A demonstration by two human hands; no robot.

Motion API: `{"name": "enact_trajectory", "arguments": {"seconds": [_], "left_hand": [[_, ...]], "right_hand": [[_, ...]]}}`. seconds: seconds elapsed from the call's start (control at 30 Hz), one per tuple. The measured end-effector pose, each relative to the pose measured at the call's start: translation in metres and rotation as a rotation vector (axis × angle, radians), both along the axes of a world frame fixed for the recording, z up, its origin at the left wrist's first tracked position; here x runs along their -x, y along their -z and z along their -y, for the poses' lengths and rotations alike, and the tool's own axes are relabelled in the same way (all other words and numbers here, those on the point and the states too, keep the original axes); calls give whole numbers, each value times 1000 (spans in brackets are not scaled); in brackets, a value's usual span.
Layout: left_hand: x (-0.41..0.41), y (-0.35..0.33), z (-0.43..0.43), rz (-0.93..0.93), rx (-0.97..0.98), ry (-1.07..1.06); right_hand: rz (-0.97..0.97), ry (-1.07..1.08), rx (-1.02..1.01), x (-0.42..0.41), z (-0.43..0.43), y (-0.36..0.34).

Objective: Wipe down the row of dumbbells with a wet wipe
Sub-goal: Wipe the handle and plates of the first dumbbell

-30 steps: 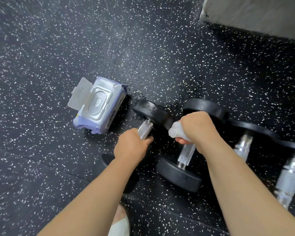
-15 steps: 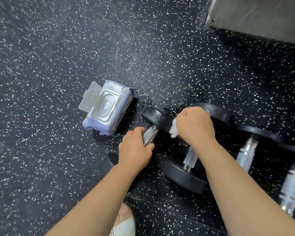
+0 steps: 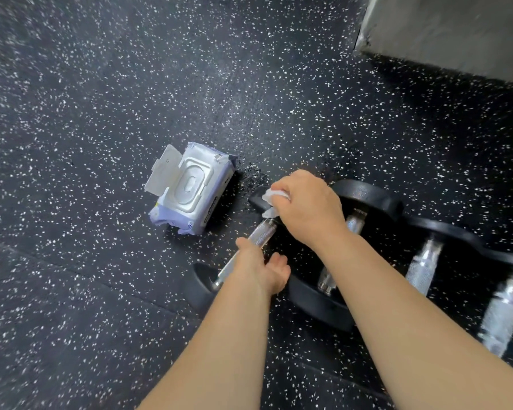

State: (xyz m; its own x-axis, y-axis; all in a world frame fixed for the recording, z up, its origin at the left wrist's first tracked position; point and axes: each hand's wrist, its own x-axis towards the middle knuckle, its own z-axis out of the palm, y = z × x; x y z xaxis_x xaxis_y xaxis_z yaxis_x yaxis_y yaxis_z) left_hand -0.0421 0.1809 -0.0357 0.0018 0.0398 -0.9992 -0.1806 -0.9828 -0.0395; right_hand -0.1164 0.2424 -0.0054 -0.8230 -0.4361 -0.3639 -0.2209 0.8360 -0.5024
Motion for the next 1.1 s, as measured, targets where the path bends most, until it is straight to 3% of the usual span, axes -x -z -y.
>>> {"name": "enact_trajectory", "arguments": {"seconds": [0.13, 0.27, 0.5, 0.6, 0.67, 0.87, 1.1], "left_hand": [[9, 9, 6, -34, 7, -295], [19, 7, -3, 12, 73, -371], [4, 41, -8, -171, 226, -444], [7, 39, -3, -100, 131, -520], [9, 32, -5, -33, 97, -515], [1, 14, -13, -172, 109, -390], [-8, -19, 1, -94, 290, -39]], "right_hand": [[18, -14, 3, 1, -7, 3], [27, 18, 20, 3, -8, 2], [65, 2, 32, 2, -15, 5], [112, 129, 143, 1, -18, 5], [138, 182, 124, 3, -19, 5], [168, 208, 13, -3, -33, -14], [286, 317, 34, -4, -46, -38]]}}
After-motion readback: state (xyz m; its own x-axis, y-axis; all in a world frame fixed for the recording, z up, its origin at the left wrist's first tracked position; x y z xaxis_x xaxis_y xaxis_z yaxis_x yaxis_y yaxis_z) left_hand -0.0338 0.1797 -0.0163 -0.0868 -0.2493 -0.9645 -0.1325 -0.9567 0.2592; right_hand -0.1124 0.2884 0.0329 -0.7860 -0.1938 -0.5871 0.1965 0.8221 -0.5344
